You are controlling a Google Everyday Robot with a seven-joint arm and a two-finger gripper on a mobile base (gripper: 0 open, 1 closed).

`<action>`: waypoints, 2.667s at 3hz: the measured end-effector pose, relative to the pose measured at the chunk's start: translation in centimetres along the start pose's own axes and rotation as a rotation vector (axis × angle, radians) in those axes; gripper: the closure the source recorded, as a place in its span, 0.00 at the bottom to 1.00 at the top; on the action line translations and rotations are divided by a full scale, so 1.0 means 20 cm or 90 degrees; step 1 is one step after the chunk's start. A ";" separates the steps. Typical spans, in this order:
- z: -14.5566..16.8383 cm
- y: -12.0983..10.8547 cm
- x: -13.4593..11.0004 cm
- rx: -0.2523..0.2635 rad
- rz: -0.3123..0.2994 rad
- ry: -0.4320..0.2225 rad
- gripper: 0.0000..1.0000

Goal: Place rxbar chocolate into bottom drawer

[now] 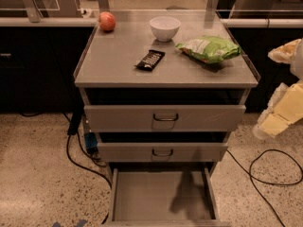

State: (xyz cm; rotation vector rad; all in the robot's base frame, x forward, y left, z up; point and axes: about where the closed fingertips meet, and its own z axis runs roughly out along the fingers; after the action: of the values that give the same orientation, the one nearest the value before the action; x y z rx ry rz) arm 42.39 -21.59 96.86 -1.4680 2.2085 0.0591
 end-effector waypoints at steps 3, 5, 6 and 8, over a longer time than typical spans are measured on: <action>0.09 -0.13 -0.11 -0.044 -0.062 0.007 0.00; 0.30 -0.35 -0.45 -0.100 -0.169 -0.011 0.00; 0.41 -0.39 -0.62 -0.108 -0.197 -0.033 0.00; 0.52 -0.42 -0.80 -0.121 -0.217 -0.051 0.00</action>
Offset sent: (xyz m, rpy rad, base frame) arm 0.0348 0.0094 -0.0070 -0.0065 0.0582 0.1250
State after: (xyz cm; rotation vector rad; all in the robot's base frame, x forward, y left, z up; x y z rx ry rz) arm 58.43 -8.31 96.20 -1.8927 1.9043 0.2146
